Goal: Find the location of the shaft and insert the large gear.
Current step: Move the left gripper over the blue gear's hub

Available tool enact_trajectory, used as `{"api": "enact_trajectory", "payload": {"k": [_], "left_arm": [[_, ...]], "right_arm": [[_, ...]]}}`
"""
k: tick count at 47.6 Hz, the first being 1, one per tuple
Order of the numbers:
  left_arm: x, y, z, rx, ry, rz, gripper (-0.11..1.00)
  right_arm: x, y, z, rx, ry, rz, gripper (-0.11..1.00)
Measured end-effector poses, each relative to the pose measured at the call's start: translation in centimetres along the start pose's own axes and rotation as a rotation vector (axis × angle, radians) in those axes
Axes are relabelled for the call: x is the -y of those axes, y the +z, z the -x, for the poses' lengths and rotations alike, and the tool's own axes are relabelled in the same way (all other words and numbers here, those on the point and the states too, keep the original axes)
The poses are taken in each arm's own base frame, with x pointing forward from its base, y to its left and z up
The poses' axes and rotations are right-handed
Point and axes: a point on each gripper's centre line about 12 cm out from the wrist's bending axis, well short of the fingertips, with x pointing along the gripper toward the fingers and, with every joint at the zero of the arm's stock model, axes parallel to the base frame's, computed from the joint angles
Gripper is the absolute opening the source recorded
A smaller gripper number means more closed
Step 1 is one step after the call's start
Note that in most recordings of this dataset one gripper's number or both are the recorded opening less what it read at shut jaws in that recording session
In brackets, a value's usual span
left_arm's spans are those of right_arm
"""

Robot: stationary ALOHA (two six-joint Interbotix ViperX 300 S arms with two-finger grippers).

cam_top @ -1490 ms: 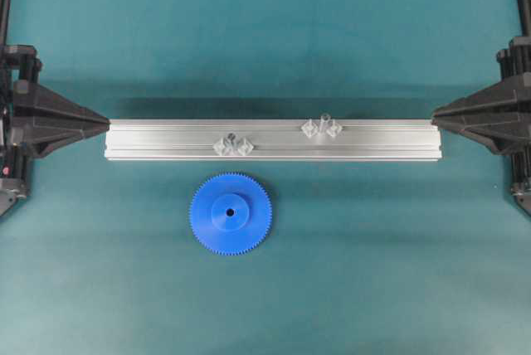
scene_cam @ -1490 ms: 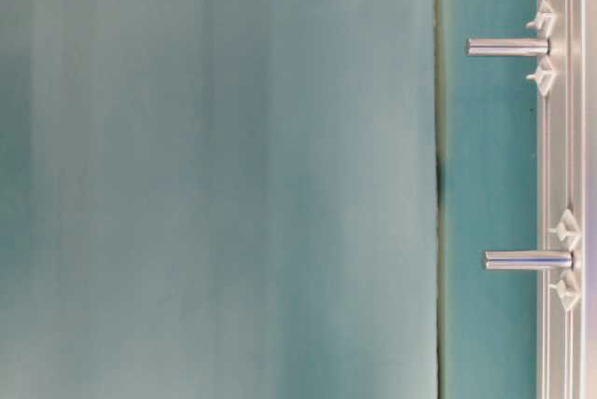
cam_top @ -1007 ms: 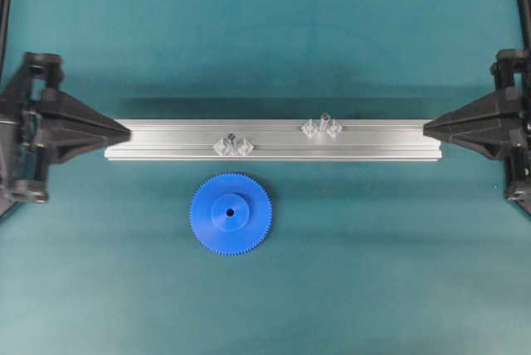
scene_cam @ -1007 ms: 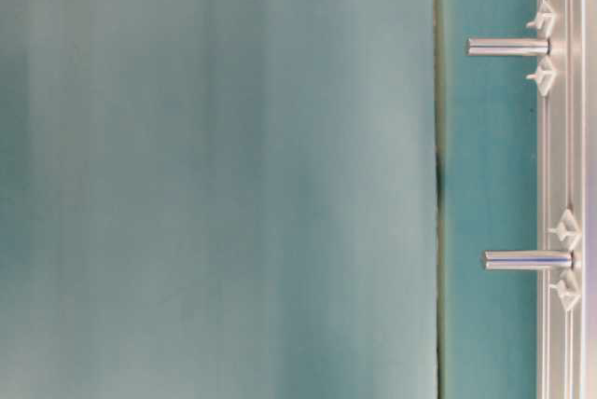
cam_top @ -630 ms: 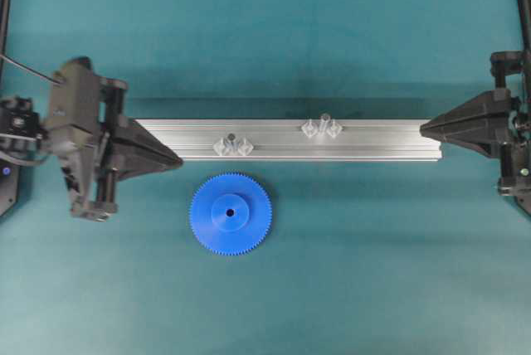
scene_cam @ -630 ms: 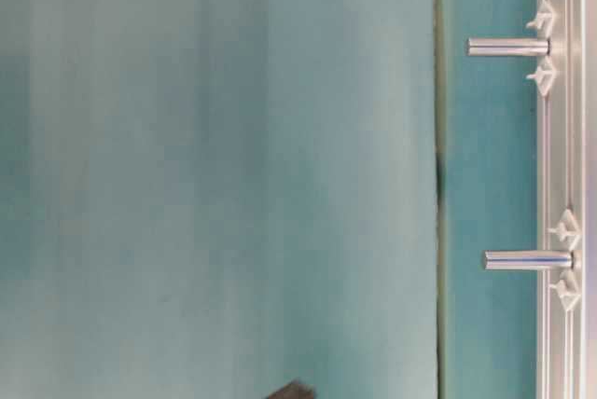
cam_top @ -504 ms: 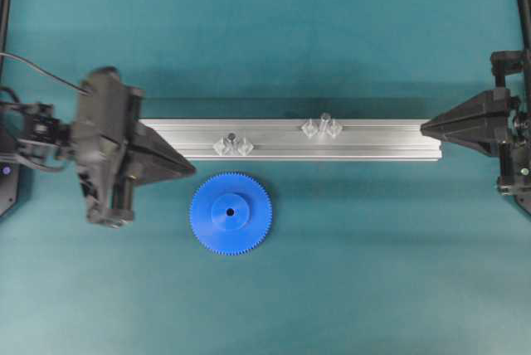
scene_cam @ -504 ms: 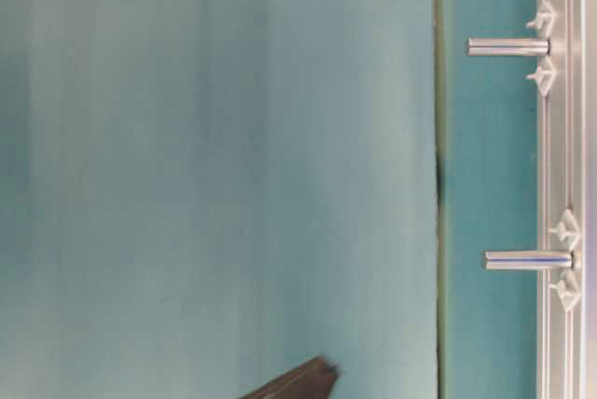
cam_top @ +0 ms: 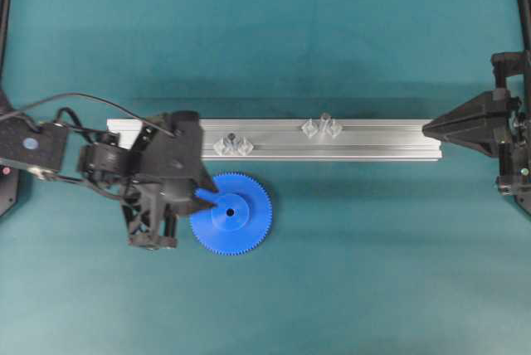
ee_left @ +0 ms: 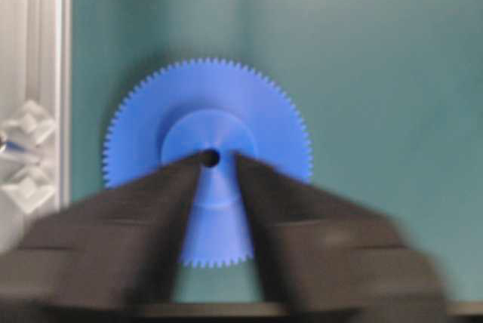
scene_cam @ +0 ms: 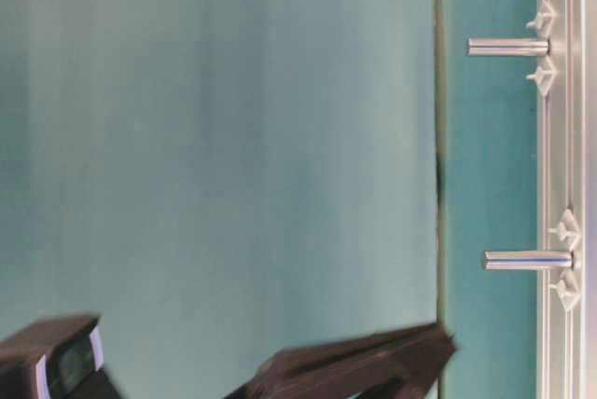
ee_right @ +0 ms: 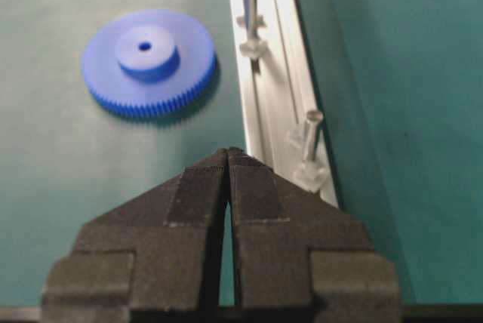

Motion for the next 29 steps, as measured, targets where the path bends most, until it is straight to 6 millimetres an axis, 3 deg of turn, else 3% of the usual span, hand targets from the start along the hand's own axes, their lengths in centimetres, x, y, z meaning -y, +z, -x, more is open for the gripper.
{"api": "enact_trajectory", "payload": {"k": [5,9,29], "left_arm": [[0.0,-0.3,-1.2,-0.049,0.005,0.000,0.80],[-0.1,-1.0,-2.4,-0.113,0.012,0.008,0.93],[-0.3,-2.9,-6.6,-0.267,0.027,0.004,0.92]], "right_arm": [[0.1,-0.4,0.1,-0.012,-0.002,-0.004,0.06],[0.2,-0.7,0.3,-0.016,-0.006,-0.002,0.06],[0.6,-1.9,0.7,-0.088,-0.030,-0.013,0.06]]}}
